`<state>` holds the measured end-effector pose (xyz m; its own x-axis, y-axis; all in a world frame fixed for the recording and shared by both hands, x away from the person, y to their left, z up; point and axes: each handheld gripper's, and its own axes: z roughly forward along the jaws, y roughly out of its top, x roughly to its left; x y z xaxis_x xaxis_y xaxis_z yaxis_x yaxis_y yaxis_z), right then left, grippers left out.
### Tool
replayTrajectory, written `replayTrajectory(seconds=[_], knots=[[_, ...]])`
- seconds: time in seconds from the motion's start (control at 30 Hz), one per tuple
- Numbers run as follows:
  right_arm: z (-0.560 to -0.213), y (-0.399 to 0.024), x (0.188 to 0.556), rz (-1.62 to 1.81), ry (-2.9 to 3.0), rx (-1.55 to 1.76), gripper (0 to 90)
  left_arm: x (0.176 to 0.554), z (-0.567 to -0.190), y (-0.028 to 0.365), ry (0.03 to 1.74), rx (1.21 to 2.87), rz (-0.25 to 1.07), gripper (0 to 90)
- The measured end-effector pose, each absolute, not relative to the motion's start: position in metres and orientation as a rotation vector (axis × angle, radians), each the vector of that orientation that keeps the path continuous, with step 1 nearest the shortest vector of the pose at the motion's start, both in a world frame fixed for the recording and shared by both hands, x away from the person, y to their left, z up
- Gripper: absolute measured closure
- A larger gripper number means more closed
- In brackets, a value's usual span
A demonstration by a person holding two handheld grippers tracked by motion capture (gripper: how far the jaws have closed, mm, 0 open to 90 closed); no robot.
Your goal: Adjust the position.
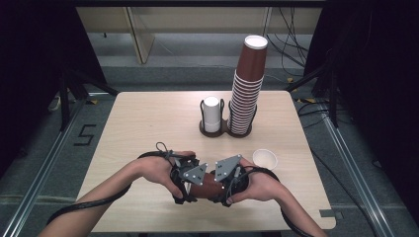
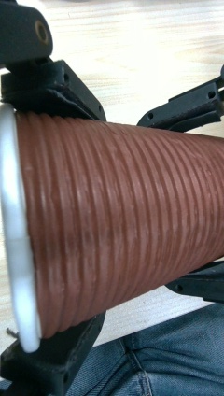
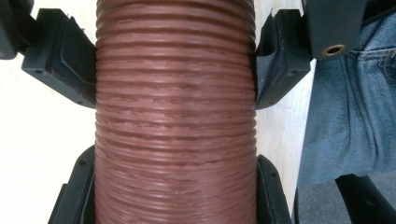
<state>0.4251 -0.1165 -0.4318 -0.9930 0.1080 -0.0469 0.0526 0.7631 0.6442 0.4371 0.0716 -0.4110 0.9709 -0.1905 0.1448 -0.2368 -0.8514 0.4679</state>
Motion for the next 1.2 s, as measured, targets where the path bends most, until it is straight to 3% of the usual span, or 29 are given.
replayTrajectory(seconds=[0.53,1.2], knots=[[-0.434,-0.131,0.424,1.210,2.718,0.075,21.8,0.446,-0.413,0.089,-0.197,2.435,0.130,6.0],[-0.431,-0.146,0.424,1.297,2.648,0.158,21.6,0.452,-0.433,0.105,-0.101,2.358,0.165,4.6]])
